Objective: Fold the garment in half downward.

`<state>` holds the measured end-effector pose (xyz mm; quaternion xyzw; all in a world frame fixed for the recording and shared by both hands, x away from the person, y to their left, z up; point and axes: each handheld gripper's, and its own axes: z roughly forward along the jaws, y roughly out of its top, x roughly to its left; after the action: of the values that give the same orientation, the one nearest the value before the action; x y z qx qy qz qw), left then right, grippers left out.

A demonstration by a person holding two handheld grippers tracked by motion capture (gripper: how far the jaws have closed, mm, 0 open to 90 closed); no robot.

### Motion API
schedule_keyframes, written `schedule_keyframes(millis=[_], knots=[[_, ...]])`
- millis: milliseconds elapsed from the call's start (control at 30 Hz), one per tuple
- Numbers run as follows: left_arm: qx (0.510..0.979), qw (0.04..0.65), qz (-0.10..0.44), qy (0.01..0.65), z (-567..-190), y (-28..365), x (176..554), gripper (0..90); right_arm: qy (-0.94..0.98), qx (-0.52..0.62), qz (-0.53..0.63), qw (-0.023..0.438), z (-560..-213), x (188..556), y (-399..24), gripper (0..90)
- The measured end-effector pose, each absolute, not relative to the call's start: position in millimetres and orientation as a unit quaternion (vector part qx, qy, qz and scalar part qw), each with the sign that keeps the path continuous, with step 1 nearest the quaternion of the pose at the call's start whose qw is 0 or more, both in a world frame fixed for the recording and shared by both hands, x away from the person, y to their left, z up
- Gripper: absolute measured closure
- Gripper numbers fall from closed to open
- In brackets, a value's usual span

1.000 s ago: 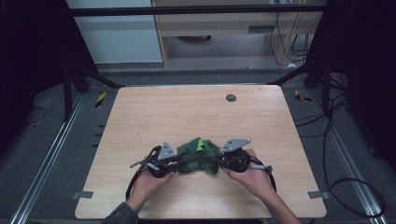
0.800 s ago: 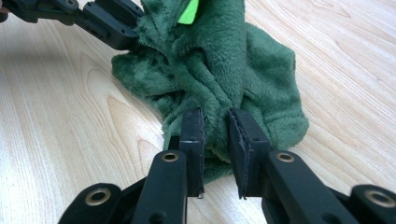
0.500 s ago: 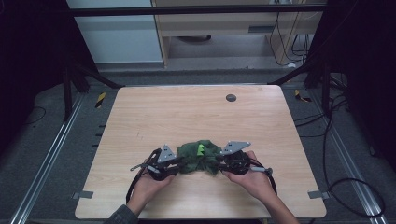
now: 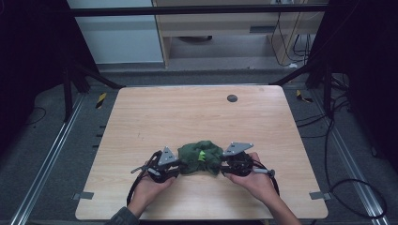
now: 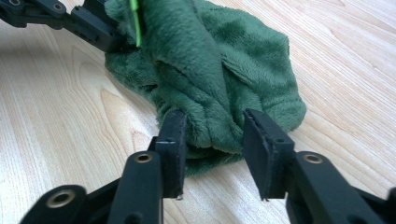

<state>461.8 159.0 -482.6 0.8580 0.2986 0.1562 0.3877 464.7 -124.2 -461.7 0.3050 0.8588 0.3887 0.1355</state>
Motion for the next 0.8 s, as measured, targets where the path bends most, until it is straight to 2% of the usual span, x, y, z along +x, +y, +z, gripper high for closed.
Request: schedule_keyframes(millis=[400, 600, 800], knots=[[0.855, 0.389, 0.158, 0.303, -484.3, 162.4, 461.3, 72.0, 0.858, 0.303, 0.393, 0.133, -460.9, 464.8, -122.3, 50.6], [0.856, 0.388, 0.16, 0.303, -485.7, 162.4, 461.0, 71.9, 0.859, 0.298, 0.398, 0.125, -459.8, 463.7, -117.7, 43.4], [0.854, 0.39, 0.162, 0.304, -484.4, 162.1, 462.7, 71.7, 0.861, 0.296, 0.394, 0.125, -461.9, 465.1, -114.9, 43.2]])
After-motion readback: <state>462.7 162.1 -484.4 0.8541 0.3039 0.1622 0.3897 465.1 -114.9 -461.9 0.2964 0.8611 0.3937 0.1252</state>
